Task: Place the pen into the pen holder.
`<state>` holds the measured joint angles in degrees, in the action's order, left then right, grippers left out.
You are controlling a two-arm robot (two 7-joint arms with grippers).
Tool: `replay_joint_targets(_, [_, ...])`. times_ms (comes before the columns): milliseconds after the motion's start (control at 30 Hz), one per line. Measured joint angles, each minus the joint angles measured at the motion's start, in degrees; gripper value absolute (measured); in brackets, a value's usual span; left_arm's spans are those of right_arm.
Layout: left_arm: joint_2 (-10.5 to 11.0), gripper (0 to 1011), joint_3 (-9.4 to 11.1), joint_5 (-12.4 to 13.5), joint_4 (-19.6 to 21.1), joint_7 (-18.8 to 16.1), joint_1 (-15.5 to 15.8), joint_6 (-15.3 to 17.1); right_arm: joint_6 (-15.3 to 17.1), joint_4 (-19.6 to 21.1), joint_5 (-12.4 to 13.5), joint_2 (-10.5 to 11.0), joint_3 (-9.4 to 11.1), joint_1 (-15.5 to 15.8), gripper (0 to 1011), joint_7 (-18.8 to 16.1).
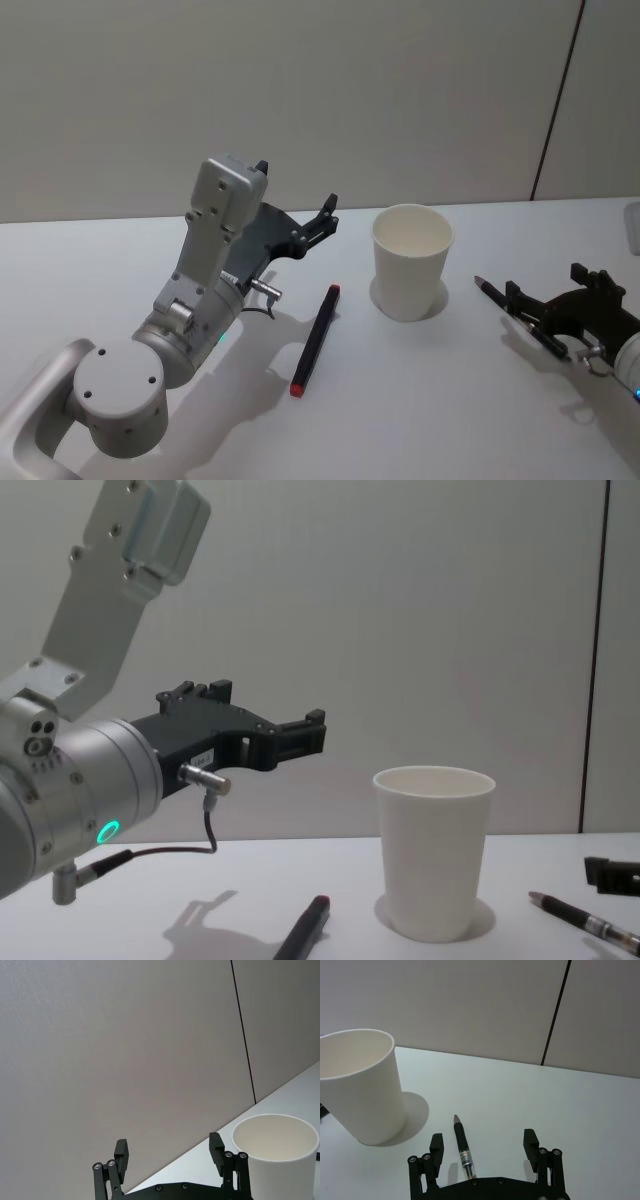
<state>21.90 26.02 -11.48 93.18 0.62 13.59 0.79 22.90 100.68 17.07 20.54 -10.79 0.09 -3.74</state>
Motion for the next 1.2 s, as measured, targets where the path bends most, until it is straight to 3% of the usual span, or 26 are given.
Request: replay_joint_targets(1200, [0.0, 1001, 0.0, 0.0, 0.0, 0.0, 0.0, 0.0, -0.8, -7.6, -4.1, -2.9, -1.8, -3.3, 1001, -3.6])
